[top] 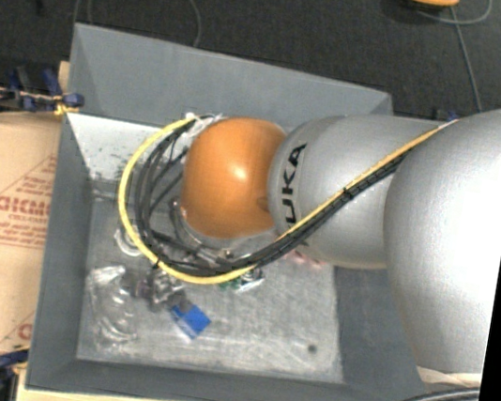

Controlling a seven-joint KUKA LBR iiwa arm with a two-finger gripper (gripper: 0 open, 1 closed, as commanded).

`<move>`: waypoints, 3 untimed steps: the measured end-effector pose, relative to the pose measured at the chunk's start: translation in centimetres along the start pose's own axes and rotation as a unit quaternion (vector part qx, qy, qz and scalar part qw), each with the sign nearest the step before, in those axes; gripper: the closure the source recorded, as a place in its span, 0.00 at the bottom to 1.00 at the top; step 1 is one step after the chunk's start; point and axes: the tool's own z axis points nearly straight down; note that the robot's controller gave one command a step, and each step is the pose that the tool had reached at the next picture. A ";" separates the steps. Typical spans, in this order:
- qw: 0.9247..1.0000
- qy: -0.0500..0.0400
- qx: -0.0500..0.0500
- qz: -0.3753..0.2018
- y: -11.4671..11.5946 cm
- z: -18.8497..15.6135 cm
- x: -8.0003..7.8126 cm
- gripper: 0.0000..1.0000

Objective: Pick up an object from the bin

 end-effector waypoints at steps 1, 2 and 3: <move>1.000 0.000 -0.001 -0.005 0.0 -0.3 -0.8 1.00; 1.000 0.000 -0.002 -0.004 0.1 -0.3 -0.8 0.00; 0.999 -0.002 -0.002 -0.050 -2.0 5.5 -0.4 0.00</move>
Offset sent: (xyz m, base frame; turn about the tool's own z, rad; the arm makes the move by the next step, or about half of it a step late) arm 0.0051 0.0051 0.0023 -0.0145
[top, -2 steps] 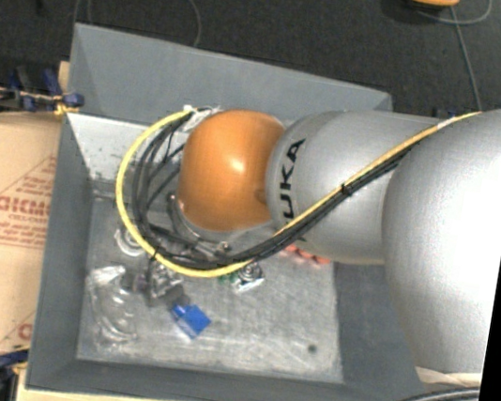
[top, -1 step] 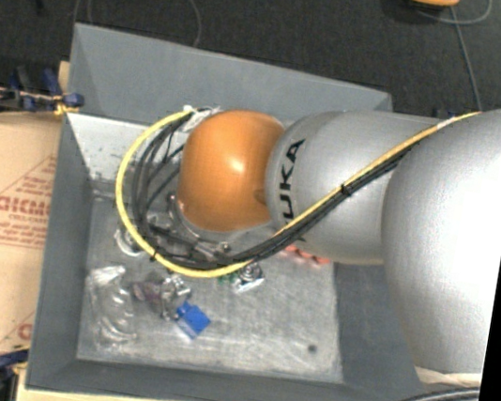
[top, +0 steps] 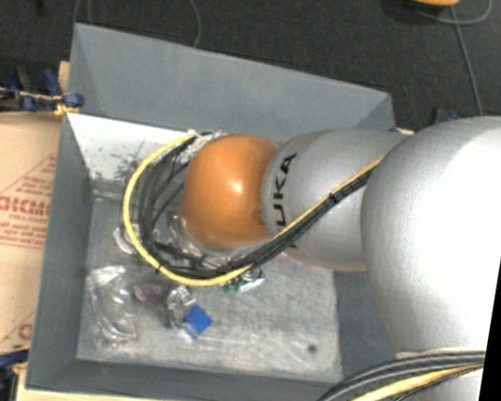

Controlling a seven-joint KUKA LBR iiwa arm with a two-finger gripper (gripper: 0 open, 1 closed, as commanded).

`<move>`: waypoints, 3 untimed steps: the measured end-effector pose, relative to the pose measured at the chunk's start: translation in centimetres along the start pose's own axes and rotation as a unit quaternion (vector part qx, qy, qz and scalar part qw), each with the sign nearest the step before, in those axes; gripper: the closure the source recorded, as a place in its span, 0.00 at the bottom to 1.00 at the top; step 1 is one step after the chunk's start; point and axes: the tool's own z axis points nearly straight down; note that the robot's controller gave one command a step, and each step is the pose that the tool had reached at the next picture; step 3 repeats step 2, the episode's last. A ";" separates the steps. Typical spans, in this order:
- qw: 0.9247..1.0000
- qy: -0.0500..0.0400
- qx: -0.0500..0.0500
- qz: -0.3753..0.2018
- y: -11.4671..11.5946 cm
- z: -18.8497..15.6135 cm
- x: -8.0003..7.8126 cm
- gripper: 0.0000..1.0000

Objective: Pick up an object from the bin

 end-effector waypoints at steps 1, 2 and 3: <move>1.000 -0.002 0.001 0.001 0.0 -0.3 -0.1 1.00; 0.999 0.000 0.002 -0.040 -4.4 -18.3 8.1 1.00; 0.999 0.000 0.002 -0.040 -4.4 -18.3 8.1 1.00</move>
Offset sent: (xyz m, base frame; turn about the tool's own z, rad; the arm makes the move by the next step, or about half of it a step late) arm 0.0000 0.0000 0.0000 0.0000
